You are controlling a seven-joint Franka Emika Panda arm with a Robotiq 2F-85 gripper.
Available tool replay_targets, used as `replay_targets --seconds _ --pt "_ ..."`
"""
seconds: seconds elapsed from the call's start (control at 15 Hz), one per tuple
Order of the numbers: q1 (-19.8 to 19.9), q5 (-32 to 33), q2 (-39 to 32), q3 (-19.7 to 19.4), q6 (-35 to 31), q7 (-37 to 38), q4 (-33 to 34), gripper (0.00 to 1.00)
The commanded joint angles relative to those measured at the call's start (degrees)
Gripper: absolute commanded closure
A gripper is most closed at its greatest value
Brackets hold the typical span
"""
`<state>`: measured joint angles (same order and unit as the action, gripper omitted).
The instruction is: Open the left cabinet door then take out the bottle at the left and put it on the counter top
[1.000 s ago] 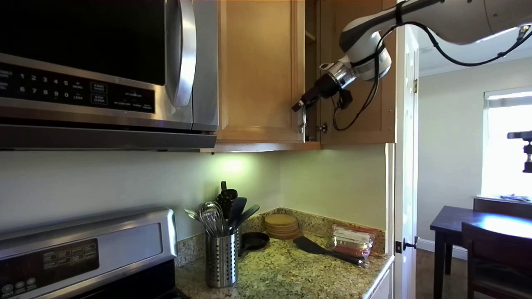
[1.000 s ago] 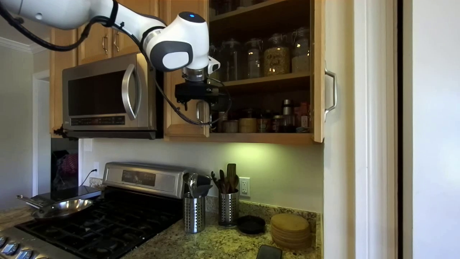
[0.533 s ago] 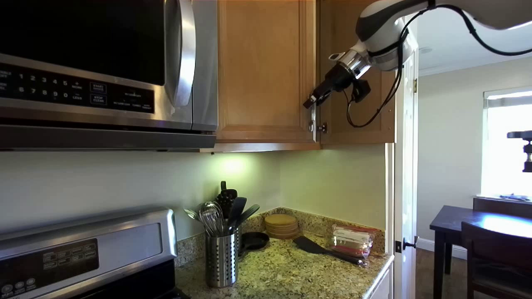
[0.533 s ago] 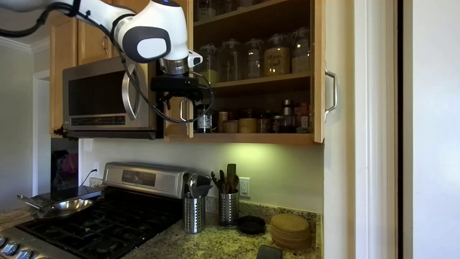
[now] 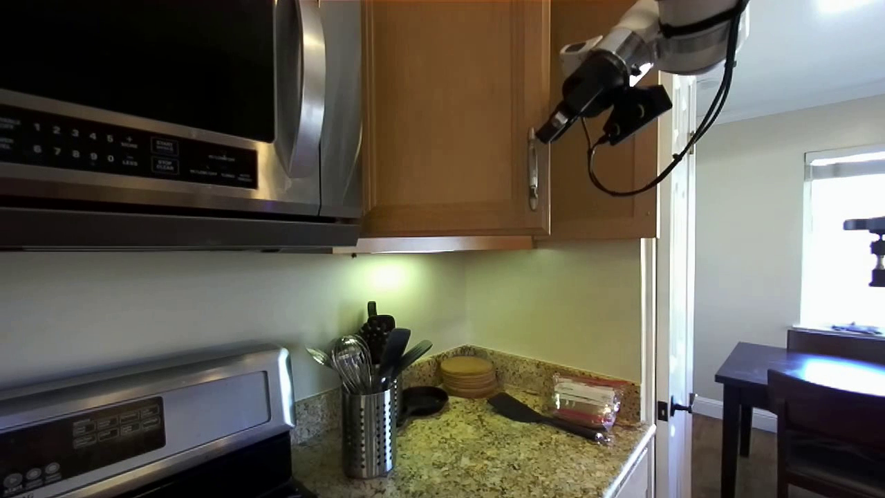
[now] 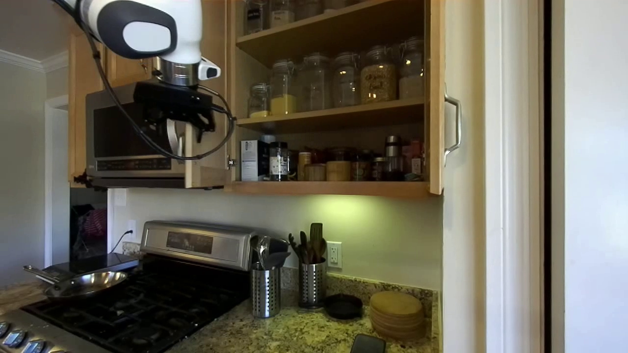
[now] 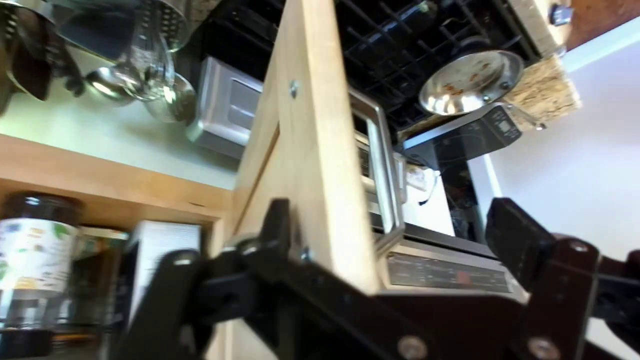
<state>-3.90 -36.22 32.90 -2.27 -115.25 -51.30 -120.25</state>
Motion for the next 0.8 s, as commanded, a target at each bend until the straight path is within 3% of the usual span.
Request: replay_targets --seconds 0.0,0.27,0.73 --pt "-6.8 -1.4 0.3 5.1 -1.3 4.2 1.0 0.00" --pt "-8.1 2.8 -2.4 8.9 -5.4 10.7 1.5 0.00" --pt "-6.0 13.1 -4.8 9.1 -13.2 22.1 -1.5 0.00"
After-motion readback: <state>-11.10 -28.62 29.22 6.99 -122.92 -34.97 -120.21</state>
